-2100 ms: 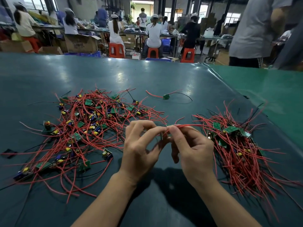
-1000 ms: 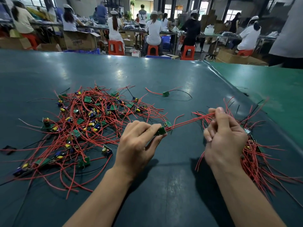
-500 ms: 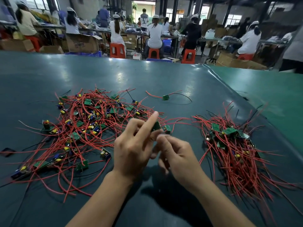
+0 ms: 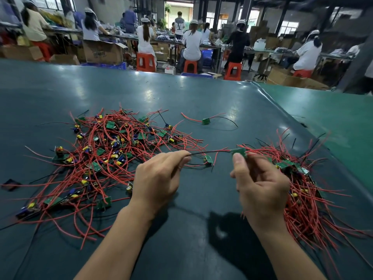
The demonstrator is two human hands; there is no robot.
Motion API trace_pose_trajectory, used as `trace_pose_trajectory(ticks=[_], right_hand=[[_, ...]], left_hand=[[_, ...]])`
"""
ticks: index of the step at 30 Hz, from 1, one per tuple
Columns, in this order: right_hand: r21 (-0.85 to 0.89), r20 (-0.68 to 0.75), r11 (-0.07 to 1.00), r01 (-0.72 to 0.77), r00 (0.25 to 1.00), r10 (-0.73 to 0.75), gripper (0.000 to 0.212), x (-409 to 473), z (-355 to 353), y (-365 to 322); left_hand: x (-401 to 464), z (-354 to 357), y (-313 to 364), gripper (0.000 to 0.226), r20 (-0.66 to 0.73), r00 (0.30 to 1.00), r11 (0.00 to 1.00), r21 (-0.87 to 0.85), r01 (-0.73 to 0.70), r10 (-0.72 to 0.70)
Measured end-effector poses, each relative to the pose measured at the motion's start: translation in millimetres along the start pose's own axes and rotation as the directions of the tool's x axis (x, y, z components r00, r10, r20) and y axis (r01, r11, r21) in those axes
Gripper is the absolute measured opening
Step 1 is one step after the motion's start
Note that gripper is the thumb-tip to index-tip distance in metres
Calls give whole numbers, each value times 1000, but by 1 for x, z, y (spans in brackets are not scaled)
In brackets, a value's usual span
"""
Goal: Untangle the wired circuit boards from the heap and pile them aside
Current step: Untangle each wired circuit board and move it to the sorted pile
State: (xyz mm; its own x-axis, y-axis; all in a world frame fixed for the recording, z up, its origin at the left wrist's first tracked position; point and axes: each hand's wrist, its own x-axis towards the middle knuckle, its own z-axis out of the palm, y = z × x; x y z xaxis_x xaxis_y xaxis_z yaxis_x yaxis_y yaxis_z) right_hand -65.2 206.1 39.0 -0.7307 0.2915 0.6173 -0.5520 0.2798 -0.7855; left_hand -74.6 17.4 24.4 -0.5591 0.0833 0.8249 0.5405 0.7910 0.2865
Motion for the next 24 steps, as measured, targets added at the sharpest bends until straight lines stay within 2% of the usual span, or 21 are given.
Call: trace_pose_trajectory(ticks=[4, 7, 9, 12, 14, 16, 20, 24], right_hand=[[172, -253, 981, -85, 959, 128, 23, 3, 3, -8], [479, -364, 849, -223, 829, 424, 19, 13, -6, -7], [616, -298, 702, -356, 720, 626, 23, 15, -10, -3], [686, -170, 549, -478, 629, 759, 22, 10, -5, 1], [676, -111, 520, -521, 626, 772, 24, 10, -1, 1], [656, -66, 524, -544, 650, 757, 29, 11, -1, 2], [549, 117, 485, -681, 636, 762, 32, 7, 1, 0], [396, 228, 580, -712, 688, 689, 33, -5, 13, -1]], left_hand=[[-1, 3, -2, 30, -104, 971, 972, 69, 224, -216], [-1, 1, -10, 24, -162, 902, 893, 153, 423, -399], [-2, 1, -14, 23, -120, 871, 824, 284, 491, -477], [-6, 1, -18, 39, -22, 782, 679, 480, 555, -623], [-7, 1, -20, 44, 10, 692, 571, 574, 587, -722], [-7, -1, -24, 41, 26, 645, 502, 651, 569, -764], [-5, -4, -26, 27, 15, 638, 489, 657, 574, -770], [-4, -7, -25, 32, -113, 691, 550, 520, 653, -714]])
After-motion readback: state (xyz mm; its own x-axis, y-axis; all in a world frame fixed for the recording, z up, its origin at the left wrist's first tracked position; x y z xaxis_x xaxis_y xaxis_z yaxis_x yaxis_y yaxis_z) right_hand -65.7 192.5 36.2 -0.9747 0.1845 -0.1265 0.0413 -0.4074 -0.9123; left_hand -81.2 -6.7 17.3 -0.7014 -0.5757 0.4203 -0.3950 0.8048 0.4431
